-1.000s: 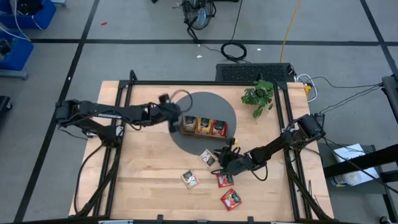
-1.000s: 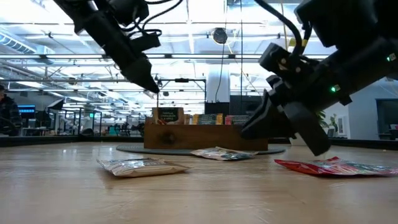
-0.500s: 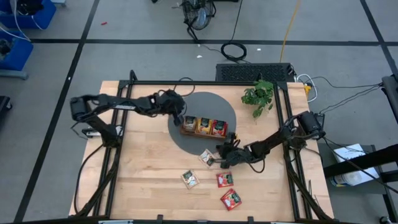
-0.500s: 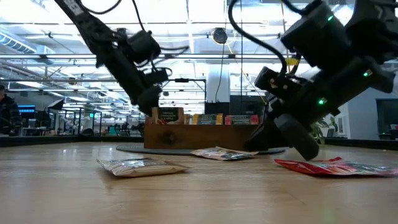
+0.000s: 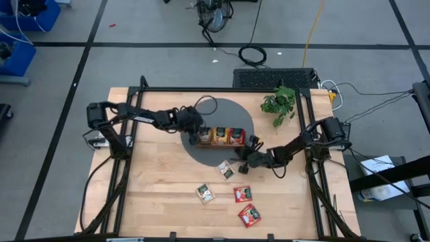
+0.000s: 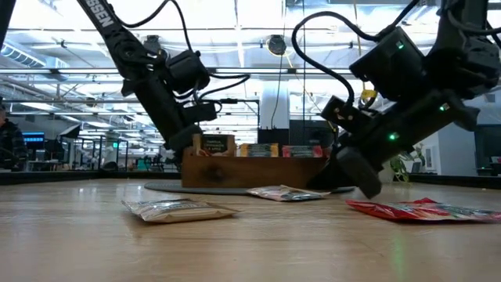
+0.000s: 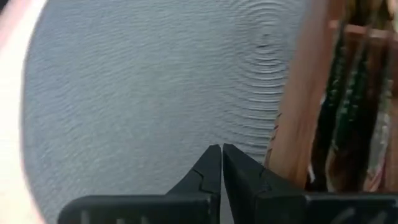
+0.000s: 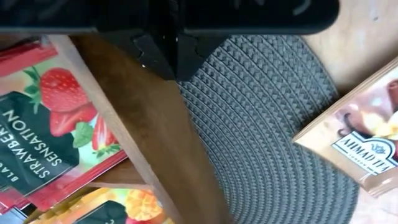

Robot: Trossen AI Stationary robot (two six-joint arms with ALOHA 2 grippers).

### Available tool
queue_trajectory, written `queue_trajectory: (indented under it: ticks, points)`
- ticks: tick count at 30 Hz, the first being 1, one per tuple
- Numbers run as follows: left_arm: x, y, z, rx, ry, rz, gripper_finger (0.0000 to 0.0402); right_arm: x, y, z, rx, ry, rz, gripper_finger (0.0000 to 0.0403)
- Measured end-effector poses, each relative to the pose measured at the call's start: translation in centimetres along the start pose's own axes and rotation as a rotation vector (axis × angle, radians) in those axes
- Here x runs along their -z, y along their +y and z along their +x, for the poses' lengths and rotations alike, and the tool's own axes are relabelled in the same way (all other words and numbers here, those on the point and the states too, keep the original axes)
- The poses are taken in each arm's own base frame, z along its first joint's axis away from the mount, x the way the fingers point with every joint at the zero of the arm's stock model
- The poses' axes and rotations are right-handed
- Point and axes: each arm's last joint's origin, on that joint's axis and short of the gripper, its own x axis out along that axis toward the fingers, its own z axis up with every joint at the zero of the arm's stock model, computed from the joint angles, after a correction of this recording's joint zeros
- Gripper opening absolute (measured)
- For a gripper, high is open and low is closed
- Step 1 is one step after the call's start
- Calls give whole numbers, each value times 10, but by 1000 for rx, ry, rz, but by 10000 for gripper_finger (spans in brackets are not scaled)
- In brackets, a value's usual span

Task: Pick & Place Tea
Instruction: Put the brown tea bag into the left section of the wooden organizer

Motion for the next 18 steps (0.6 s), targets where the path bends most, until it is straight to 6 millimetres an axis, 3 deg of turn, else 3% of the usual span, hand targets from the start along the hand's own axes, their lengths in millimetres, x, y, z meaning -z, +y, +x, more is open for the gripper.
queue_trajectory:
  ticks: [7, 14, 18]
  points:
    - [-4, -8, -4, -21, -23, 20, 4, -1, 1, 0, -3, -9, 18, 1]
    - [-24, 0, -47, -157, -177, -7, 32, -5, 14, -9, -55, -85, -44, 1]
    - [-26, -14, -73, 27, -202, -15, 30, -10, 19, -18, -81, -115, -45, 1]
